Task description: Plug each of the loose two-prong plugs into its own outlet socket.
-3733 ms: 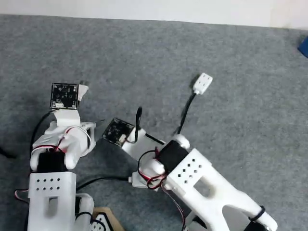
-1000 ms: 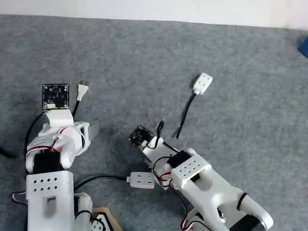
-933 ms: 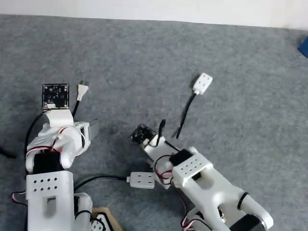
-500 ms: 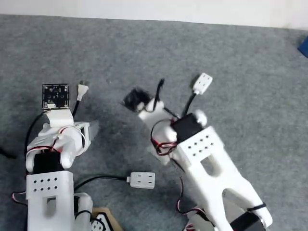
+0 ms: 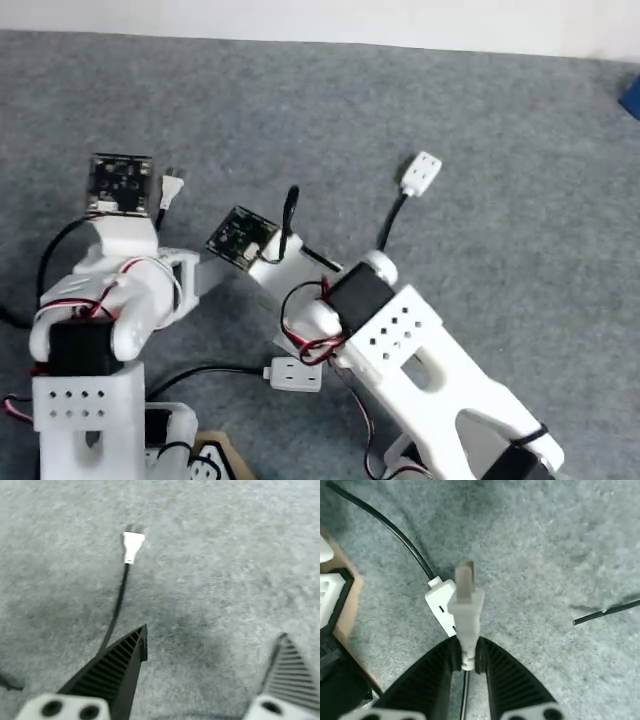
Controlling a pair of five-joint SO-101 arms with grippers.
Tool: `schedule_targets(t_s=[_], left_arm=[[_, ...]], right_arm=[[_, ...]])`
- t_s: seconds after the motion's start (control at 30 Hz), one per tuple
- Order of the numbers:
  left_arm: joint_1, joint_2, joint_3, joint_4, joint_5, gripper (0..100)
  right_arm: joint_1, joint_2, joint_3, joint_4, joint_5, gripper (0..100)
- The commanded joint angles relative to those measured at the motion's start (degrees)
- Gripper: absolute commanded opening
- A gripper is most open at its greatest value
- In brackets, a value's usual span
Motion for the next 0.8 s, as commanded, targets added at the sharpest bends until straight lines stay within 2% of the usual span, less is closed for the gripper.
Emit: schedule_targets(t_s=[0.0,0.3,0.63,0.77], left_arm=[[3.74,-0.48,-2.15,0.18,0.35,41],[11.03,-0.48,2.07,-0.26,-0.79,41],[12.35,-0.57,8.22,-0.35,-0.97,41],[12.44,-0.57,8.57,-0.35,-2.64,41]], right_arm=[[-0.57,-2.15,0.66,-1.71,-0.62,0.7],[-2.42,-2.15,-1.10,-1.19,-0.70,0.7],[2.95,-2.07,-7.43,-0.84,-1.85,0.7],[2.95,-1.98,-12.09,2.15,-1.85,0.7]])
